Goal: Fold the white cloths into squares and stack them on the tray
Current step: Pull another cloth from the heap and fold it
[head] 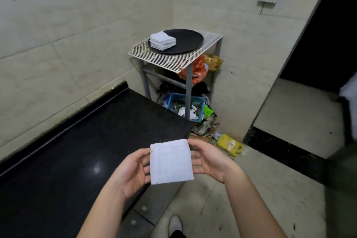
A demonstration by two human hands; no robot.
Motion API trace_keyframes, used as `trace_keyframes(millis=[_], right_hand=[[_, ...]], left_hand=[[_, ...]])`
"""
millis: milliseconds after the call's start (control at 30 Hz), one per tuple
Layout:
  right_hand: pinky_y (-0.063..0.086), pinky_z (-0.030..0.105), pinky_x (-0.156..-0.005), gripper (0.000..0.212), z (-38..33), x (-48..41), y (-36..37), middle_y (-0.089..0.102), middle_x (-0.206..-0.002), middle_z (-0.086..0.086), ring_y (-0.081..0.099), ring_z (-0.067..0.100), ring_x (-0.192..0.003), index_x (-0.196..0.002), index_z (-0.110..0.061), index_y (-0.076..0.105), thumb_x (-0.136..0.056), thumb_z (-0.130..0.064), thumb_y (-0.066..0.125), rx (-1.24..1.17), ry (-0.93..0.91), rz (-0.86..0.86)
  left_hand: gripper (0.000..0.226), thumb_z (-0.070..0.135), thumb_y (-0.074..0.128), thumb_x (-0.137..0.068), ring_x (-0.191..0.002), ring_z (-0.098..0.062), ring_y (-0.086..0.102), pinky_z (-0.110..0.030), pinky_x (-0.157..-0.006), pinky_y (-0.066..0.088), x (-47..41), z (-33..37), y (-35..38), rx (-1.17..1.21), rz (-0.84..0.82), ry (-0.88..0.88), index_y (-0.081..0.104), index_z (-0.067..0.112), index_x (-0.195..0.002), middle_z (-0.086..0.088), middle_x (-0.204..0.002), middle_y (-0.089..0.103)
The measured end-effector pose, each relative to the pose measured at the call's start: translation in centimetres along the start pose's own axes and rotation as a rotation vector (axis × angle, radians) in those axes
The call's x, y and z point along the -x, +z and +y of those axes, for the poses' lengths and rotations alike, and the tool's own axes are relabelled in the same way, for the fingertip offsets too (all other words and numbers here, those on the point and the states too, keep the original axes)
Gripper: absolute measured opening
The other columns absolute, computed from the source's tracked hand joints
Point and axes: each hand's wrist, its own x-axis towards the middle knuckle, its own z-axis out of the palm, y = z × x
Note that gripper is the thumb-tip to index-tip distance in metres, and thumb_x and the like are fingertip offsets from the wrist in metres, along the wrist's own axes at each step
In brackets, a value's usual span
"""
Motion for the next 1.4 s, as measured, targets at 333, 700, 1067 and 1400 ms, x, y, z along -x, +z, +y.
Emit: trace_keyframes(millis=[333,700,1067,1400], right_hand=[[0.058,0.033,-0.076,0.040,-16.0,-9.8,-4.5,0.066,-0.112,0.009,0.065,0.021,-0.092,-0.124,-0.028,0.070,-0.094,-0.021,0.045,0.080,-0.075,0.098],[0.056,0.040,-0.082,0.033,-30.3,-22.7,-11.2,0.073,-0.094,0.006,0.069,0.023,-0.089,-0.118,-0.015,0.071,-0.096,-0.032,0.055,0.059,-0.131,0.093],[0.056,0.047,-0.096,0.039,-50.6,-41.2,-19.2,0.074,-0.115,0.008,0.071,0.027,-0.107,-0.124,-0.021,0.067,-0.098,-0.046,0.054,0.284,-0.186,-0.111],[0.053,0.041,-0.093,0.041,-59.5,-53.2,-22.0,0.064,-0.123,0.007,0.064,0.025,-0.113,-0.137,-0.019,0.050,-0.103,-0.043,0.049,0.352,-0.125,-0.214]], left_hand=[[0.038,0.025,0.058,-0.093,-0.106,-0.031,0.066,-0.043,-0.078,0.056,-14.0,14.8,6.1,-0.053,-0.137,0.018,0.064,0.016,-0.129,-0.013,-0.120,0.071],[0.037,0.025,0.061,-0.090,-0.094,-0.029,0.068,-0.040,-0.066,0.059,-26.6,27.4,13.0,-0.036,-0.075,0.032,0.063,0.011,-0.124,-0.016,-0.115,0.069],[0.030,0.035,0.049,-0.100,-0.078,-0.024,0.073,-0.042,-0.067,0.059,-40.3,42.0,22.6,0.059,0.150,0.264,0.064,0.012,-0.113,-0.008,-0.092,0.075],[0.037,0.047,0.041,-0.102,-0.104,-0.030,0.066,-0.049,-0.094,0.053,-49.9,49.5,28.0,0.044,0.345,0.195,0.059,0.015,-0.098,-0.012,-0.111,0.068]])
